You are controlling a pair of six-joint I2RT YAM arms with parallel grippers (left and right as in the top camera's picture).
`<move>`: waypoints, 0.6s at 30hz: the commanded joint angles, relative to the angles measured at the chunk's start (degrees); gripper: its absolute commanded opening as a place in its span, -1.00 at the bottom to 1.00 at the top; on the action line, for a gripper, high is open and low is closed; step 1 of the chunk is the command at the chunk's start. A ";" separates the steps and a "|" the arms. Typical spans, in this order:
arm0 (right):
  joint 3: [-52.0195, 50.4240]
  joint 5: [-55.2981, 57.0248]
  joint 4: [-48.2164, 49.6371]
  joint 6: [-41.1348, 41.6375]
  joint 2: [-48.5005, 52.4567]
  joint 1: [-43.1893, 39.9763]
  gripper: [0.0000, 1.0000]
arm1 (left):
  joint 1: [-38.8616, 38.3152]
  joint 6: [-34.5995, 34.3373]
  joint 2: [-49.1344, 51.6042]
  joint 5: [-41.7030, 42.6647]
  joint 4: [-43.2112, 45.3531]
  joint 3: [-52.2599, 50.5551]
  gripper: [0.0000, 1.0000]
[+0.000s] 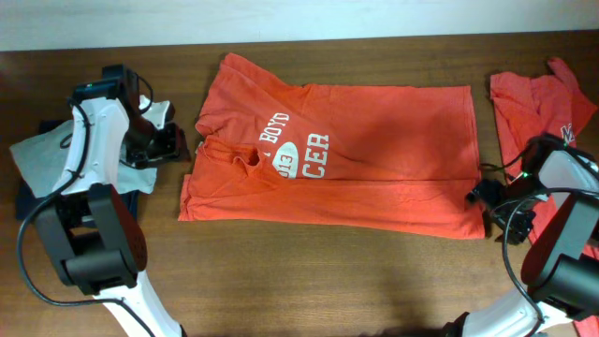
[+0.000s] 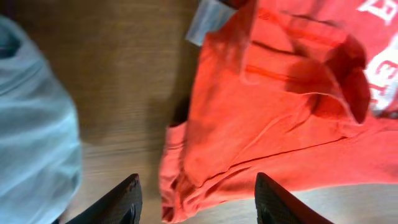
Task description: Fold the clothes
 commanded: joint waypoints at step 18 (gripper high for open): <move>1.14 -9.49 -0.85 0.28 0.59 -0.42 0.97 | -0.35 -1.53 -5.25 5.35 -2.25 1.07 0.66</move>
